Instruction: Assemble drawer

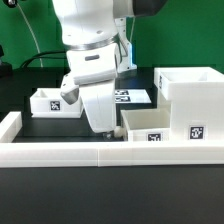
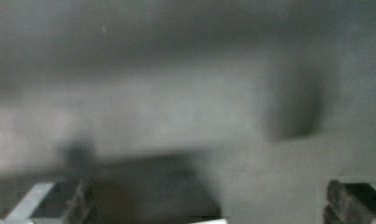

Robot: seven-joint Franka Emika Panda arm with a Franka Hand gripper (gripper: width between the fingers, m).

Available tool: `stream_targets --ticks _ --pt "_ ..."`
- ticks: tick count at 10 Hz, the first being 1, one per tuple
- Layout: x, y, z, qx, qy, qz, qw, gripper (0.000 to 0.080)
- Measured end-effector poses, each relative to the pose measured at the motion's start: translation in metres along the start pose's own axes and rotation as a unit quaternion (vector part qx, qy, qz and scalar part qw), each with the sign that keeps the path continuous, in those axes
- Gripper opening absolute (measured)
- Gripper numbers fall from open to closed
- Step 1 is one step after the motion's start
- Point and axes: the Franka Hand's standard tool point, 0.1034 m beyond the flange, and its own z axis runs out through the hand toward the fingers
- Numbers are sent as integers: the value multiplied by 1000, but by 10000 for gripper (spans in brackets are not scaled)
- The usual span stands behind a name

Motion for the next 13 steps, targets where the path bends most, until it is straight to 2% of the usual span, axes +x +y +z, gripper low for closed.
stream_targets --ticks 5,8,9,10,12,13 --pt "39 2 3 2 9 37 999 649" --pt "52 7 2 2 8 47 999 649" --pt "54 9 0 6 9 47 999 649" --pt "54 11 -2 3 9 49 999 649" --pt "37 8 -6 0 7 57 998 649" --pt "25 -1 -9 1 5 61 998 649"
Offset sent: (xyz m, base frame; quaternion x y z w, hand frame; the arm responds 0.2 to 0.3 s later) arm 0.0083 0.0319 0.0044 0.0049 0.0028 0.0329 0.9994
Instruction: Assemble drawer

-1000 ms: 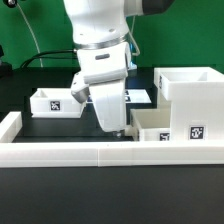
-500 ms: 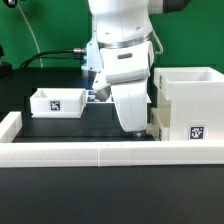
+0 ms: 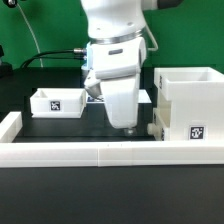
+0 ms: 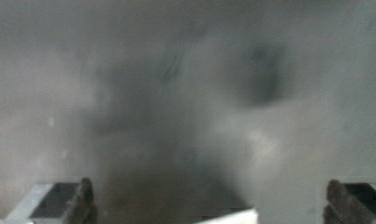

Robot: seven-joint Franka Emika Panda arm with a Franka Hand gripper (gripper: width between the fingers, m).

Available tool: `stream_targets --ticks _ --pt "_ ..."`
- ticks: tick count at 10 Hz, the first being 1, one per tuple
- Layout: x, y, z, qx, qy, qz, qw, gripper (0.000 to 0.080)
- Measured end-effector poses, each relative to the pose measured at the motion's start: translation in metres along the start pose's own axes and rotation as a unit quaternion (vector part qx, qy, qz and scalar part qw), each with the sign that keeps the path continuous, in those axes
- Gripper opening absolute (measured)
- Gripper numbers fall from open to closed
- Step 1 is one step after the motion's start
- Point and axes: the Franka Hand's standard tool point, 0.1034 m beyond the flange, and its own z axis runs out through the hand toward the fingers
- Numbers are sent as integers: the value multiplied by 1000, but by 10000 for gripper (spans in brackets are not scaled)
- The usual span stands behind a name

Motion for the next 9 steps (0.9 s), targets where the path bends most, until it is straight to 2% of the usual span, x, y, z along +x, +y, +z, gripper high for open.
stream_targets --ticks 3,5,7,9 --pt "-38 -18 -15 1 -3 6 1000 649" --pt "-55 -33 -23 0 -6 22 1000 649" --pt "-72 -49 -37 -8 -10 38 999 649" --pt "-83 -55 -50 -6 -10 54 998 649"
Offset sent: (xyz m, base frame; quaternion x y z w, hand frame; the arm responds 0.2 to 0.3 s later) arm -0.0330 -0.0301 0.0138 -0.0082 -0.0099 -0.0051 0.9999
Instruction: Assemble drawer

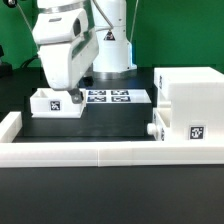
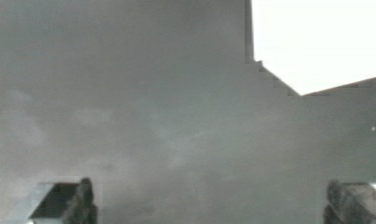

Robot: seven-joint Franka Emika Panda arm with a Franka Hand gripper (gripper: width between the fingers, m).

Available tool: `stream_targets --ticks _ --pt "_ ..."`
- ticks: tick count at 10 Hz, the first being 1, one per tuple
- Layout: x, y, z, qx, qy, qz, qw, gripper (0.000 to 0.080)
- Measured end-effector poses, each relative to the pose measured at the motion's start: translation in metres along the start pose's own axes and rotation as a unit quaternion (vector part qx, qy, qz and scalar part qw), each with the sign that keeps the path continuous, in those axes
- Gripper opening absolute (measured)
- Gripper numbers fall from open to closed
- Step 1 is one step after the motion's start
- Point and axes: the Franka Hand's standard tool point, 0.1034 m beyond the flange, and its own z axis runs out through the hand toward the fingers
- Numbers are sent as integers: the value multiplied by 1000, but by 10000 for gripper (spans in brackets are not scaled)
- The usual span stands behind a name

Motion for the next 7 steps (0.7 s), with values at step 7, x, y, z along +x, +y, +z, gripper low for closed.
stream_targets --ticks 7 --pt "-25 -16 2 -21 4 209 978 649"
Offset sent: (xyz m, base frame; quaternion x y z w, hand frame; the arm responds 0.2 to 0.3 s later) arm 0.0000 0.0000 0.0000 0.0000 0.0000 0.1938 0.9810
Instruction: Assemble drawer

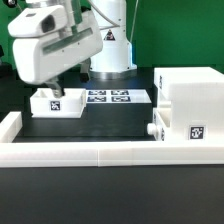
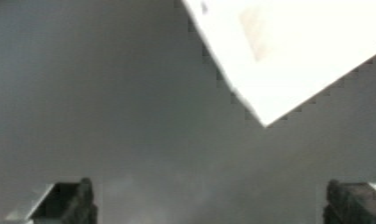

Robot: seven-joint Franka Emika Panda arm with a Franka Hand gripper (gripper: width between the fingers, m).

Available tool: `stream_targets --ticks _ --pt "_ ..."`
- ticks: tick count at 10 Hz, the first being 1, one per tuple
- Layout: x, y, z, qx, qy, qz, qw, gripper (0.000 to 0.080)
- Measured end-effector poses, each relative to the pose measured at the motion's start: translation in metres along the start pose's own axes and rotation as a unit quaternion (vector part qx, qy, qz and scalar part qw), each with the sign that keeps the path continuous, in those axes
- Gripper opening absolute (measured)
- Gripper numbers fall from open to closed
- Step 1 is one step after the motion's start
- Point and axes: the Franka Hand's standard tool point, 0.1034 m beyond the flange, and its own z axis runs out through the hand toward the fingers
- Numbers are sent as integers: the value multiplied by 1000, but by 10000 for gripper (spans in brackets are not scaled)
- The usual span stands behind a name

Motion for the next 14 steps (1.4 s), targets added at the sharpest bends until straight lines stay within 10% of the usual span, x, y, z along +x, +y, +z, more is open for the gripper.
stream_targets --ticks 3,9,14 --pt "-22 -23 6 -24 4 117 993 649" --pt "-22 -28 9 -19 8 312 950 649" --pt "-22 -49 38 -23 11 507 862 649"
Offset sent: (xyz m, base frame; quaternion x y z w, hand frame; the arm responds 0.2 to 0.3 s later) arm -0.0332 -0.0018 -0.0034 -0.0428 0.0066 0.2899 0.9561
